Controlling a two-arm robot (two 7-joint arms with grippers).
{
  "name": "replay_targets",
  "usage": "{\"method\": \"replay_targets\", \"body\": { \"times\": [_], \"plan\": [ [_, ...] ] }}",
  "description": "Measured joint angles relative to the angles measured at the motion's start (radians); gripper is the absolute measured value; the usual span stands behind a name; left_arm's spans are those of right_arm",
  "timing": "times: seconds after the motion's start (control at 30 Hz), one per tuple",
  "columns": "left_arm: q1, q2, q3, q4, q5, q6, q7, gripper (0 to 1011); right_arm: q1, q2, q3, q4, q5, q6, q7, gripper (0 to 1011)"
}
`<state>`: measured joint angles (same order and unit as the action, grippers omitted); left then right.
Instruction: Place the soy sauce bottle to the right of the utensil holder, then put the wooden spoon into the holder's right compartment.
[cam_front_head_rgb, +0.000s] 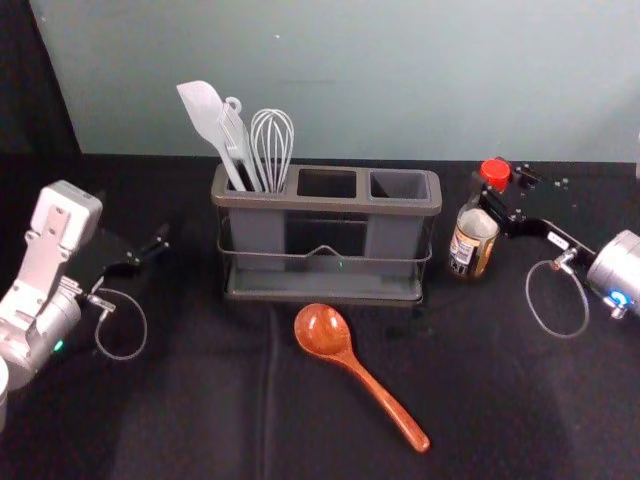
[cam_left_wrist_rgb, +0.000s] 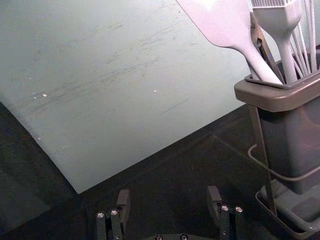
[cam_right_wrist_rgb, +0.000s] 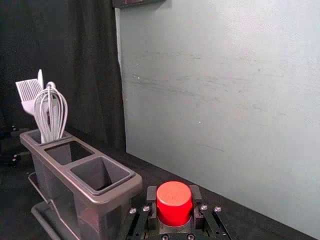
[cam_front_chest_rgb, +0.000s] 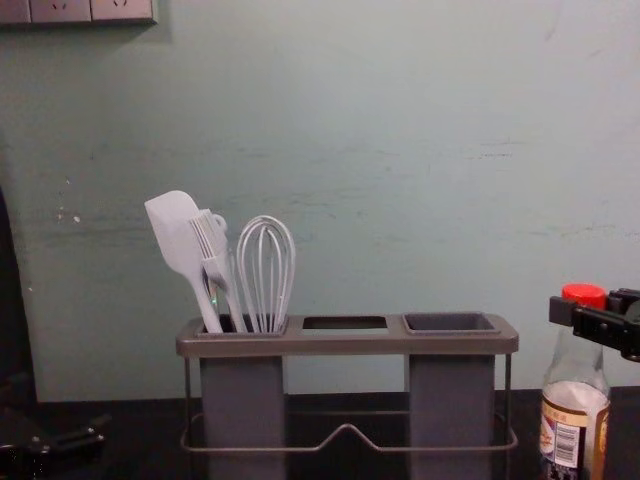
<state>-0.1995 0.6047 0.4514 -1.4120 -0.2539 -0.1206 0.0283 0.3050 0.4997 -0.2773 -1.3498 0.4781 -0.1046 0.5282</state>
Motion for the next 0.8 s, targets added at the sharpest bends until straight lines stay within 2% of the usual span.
{"method": "replay_targets", "body": {
  "times": [0.8],
  "plan": [
    [0.0,0.0,0.0,0.0,0.0,0.0,0.0,1005,0.018,-0.013,-0.012,0.053,0.01,-0.019,0.051,390]
  ]
}}
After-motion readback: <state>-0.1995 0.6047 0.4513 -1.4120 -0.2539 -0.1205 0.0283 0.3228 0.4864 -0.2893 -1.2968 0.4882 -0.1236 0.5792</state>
